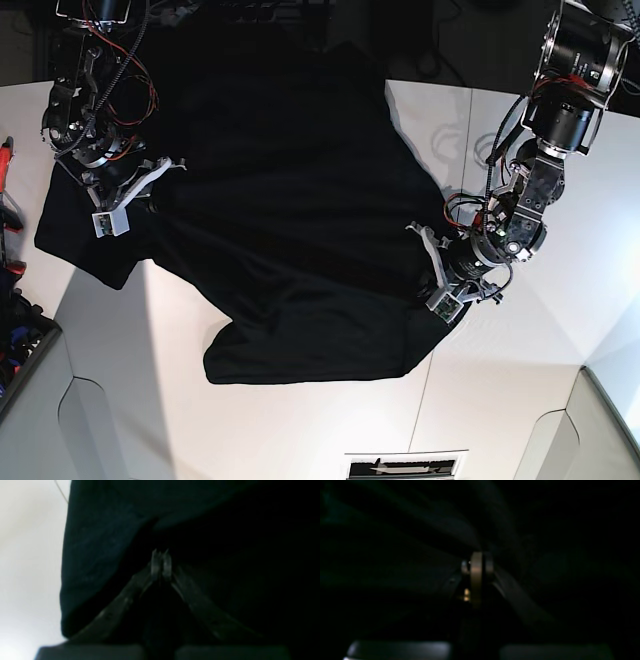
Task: Layout the t-shirt on the table in an organized manner, then fold the t-shirt properly
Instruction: 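Pull the shirt hem outward with the left gripper to smooth it, then regrasp the shirt edge with the left gripper and drag it outward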
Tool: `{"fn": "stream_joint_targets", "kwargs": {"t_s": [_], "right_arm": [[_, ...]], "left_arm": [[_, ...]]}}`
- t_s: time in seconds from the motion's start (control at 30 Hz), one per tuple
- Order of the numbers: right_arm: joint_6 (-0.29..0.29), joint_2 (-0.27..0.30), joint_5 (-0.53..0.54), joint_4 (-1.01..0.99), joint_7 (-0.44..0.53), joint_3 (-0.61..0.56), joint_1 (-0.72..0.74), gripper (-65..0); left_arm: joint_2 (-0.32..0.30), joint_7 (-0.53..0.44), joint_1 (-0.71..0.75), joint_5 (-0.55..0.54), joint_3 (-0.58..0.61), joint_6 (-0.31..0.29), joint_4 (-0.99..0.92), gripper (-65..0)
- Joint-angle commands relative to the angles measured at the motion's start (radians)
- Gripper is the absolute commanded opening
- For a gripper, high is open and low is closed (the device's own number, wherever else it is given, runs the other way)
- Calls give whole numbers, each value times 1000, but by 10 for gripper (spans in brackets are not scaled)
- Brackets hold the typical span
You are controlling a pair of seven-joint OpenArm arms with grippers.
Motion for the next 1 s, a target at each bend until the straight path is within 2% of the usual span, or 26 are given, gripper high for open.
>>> {"fn": "stream_joint_targets", "kwargs": {"t_s": [0.0,0.1,0.3,0.4,0.63,0.77,0.9,0.97], "right_arm": [[-2,9,-18,6,-26,3,5,-650],[1,9,-19,6,-43,3,3,-650],[1,9,-19,6,-50,3,2,-650],[1,9,-18,6,-54,3,2,-650],[1,11,15,18,-18,3,3,-650],[1,11,-5,29,-20,3,2,-650],[1,11,-20,29,-19,3,2,-650],[1,11,-19,29,-19,3,5,-650]], "left_arm": [[-8,-5,-32,9,-6,43,-16,-650],[-8,-22,-89,9,-6,150,-78,-650],[-23,5,-234,9,-7,288,-199,-650],[-43,20,-271,9,-7,289,-248,-650],[-103,66,-261,9,-7,295,-258,-650],[-163,70,-264,9,-15,435,-258,-650],[-212,137,-263,8,-68,423,-258,-650],[-222,165,-263,2,-100,386,-258,-650]]}}
